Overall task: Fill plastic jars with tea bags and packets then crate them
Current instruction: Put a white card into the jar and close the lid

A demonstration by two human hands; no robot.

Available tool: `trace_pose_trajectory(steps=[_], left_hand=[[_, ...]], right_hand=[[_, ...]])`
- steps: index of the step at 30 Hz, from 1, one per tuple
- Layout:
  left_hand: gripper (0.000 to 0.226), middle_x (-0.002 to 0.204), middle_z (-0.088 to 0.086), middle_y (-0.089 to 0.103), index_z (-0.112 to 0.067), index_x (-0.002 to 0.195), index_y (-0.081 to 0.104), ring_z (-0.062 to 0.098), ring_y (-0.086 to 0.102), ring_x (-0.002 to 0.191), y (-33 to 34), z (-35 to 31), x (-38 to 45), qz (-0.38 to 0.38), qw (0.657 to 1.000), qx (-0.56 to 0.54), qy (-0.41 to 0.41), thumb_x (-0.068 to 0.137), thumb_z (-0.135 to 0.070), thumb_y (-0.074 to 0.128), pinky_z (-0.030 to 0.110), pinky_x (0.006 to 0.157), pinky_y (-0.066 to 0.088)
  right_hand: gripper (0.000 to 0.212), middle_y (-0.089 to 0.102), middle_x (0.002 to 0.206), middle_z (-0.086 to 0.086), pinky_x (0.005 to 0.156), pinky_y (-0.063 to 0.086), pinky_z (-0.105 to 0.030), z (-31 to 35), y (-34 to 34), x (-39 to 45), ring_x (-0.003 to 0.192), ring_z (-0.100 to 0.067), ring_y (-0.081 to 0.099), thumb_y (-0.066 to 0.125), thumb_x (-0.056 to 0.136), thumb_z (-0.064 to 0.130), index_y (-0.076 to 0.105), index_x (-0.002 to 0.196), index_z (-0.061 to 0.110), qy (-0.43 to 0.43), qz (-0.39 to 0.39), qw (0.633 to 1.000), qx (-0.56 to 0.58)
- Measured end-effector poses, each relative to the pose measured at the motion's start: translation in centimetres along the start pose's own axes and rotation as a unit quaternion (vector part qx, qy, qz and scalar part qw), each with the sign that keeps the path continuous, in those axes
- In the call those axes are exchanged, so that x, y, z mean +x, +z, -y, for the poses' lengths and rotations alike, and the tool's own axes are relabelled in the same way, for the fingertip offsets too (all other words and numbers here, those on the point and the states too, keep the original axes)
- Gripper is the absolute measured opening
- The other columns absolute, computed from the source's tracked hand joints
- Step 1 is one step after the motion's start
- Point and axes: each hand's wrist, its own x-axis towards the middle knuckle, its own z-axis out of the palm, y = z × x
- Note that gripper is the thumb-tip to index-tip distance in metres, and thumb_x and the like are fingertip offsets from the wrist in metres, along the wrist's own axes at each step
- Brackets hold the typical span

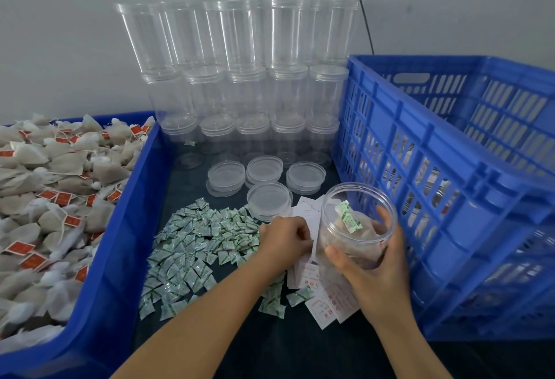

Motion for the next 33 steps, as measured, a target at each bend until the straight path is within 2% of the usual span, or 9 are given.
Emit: trace_pose_trajectory(steps=[6, 9, 11, 17, 20, 23, 27, 30, 33], left_hand=[[0.013, 0.087, -0.009, 0.066, -0.02, 0.095, 0.069, 0.009, 0.061, 0.084, -0.7, 1.3, 0.0, -0.063, 0.994, -0.087, 0.022, 0.085, -0.028, 0.07, 0.03, 0.081, 0.051], [0.004, 0.078, -0.011, 0.065, -0.021, 0.084, 0.07, 0.006, 0.06, 0.076, -1.7, 1.5, 0.0, -0.081, 0.988, -0.131, 0.009, 0.086, -0.024, 0.069, 0.02, 0.072, 0.05], [0.01, 0.072, -0.014, 0.063, -0.025, 0.076, 0.067, 0.002, 0.058, 0.07, -2.8, 1.5, -0.1, -0.101, 0.983, -0.153, 0.003, 0.086, -0.023, 0.069, 0.009, 0.061, 0.045], [0.02, 0.069, -0.01, 0.07, -0.031, 0.072, 0.068, 0.0, 0.06, 0.063, -7.0, 0.1, -1.6, -0.139, 0.94, -0.312, -0.017, 0.086, -0.017, 0.069, 0.016, 0.065, 0.052], [0.015, 0.065, -0.009, 0.069, -0.025, 0.076, 0.072, -0.001, 0.058, 0.058, -8.6, -1.8, -3.0, -0.117, 0.907, -0.403, 0.012, 0.085, -0.013, 0.069, 0.011, 0.059, 0.048], [0.006, 0.07, -0.007, 0.071, -0.023, 0.085, 0.073, 0.0, 0.061, 0.06, -8.8, -4.0, -4.0, -0.053, 0.931, -0.358, 0.05, 0.082, -0.018, 0.073, 0.012, 0.061, 0.049], [0.007, 0.073, -0.006, 0.071, -0.025, 0.077, 0.069, 0.003, 0.064, 0.067, -7.2, -6.0, -3.9, -0.054, 0.972, -0.221, 0.054, 0.08, -0.023, 0.075, 0.014, 0.063, 0.05], [0.008, 0.07, -0.012, 0.065, -0.024, 0.076, 0.068, 0.0, 0.058, 0.066, -6.2, -6.5, -3.7, -0.072, 0.987, -0.125, 0.07, 0.083, -0.026, 0.072, 0.01, 0.06, 0.044], [0.008, 0.077, -0.012, 0.063, -0.025, 0.09, 0.069, 0.003, 0.057, 0.073, -5.8, -6.7, -3.6, -0.078, 0.993, -0.031, 0.082, 0.085, -0.032, 0.069, 0.018, 0.064, 0.041]], right_hand=[[0.09, 0.049, 0.112, 0.046, 0.101, 0.051, -0.045, -0.6, -0.3, 0.0, 0.116, 0.004, 0.054, 0.082, 0.046, 0.057, 0.028, 0.112, 0.086, 0.006, 0.009, 1.0, -0.011], [0.089, 0.053, 0.114, 0.041, 0.097, 0.054, -0.042, -1.0, -0.1, 0.1, 0.113, 0.006, 0.056, 0.082, 0.044, 0.057, 0.032, 0.113, 0.083, 0.015, 0.008, 1.0, 0.0], [0.091, 0.055, 0.115, 0.034, 0.097, 0.055, -0.039, -1.5, 0.0, 0.1, 0.11, 0.007, 0.058, 0.083, 0.043, 0.057, 0.037, 0.12, 0.071, 0.025, 0.006, 1.0, 0.008], [0.091, 0.057, 0.118, 0.028, 0.099, 0.053, -0.039, -2.8, 0.5, 0.0, 0.117, -0.007, 0.059, 0.083, 0.042, 0.056, 0.04, 0.122, 0.059, 0.055, 0.01, 0.998, 0.005], [0.091, 0.056, 0.117, 0.031, 0.088, 0.054, -0.024, -3.4, 0.7, -0.1, 0.114, -0.006, 0.06, 0.084, 0.041, 0.055, 0.04, 0.121, 0.059, 0.063, 0.008, 0.998, 0.008], [0.093, 0.056, 0.112, 0.038, 0.078, 0.055, -0.017, -3.7, 1.0, 0.0, 0.104, 0.0, 0.064, 0.085, 0.042, 0.056, 0.04, 0.124, 0.058, 0.073, 0.012, 0.997, 0.015], [0.101, 0.063, 0.119, 0.022, 0.084, 0.057, -0.026, -3.8, 1.1, 0.2, 0.105, -0.003, 0.067, 0.088, 0.045, 0.053, 0.044, 0.135, 0.041, 0.085, 0.021, 0.995, 0.037], [0.095, 0.06, 0.115, 0.036, 0.084, 0.057, -0.023, -3.7, 1.1, 0.2, 0.107, 0.002, 0.064, 0.086, 0.044, 0.058, 0.041, 0.127, 0.053, 0.092, 0.027, 0.995, 0.026], [0.106, 0.051, 0.128, 0.026, 0.098, 0.055, -0.04, -3.6, 1.0, 0.2, 0.119, -0.009, 0.059, 0.085, 0.045, 0.059, 0.03, 0.135, 0.053, 0.105, 0.038, 0.994, 0.011]])
